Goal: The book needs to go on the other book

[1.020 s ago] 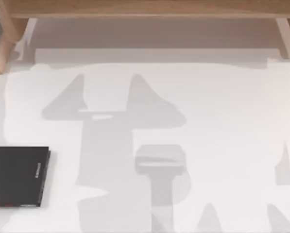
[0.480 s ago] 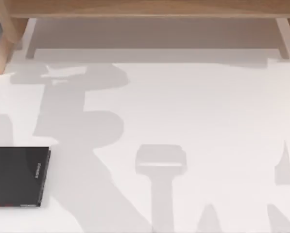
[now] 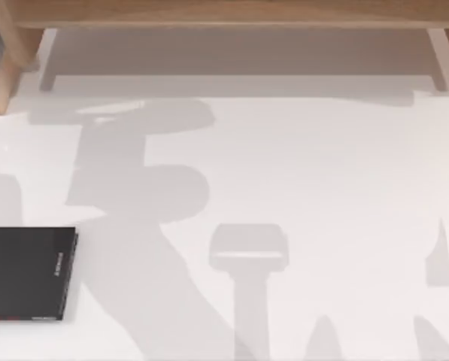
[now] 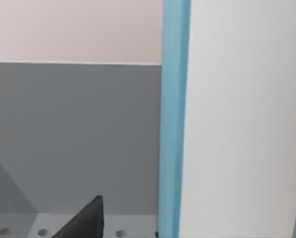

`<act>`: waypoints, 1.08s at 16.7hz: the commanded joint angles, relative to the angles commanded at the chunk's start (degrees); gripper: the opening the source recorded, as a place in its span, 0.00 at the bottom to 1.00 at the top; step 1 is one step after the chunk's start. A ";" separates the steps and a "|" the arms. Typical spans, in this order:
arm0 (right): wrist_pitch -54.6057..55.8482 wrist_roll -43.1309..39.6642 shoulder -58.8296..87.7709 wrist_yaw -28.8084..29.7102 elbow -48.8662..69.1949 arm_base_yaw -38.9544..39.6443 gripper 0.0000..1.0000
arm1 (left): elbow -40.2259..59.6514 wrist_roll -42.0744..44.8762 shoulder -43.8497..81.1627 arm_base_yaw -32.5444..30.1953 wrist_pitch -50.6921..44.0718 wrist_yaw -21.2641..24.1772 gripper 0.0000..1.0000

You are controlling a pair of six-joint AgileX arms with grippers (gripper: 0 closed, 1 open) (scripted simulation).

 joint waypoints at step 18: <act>0.00 0.00 0.00 0.00 0.00 0.00 1.00 | 5.41 -0.07 5.50 0.21 0.07 0.33 0.47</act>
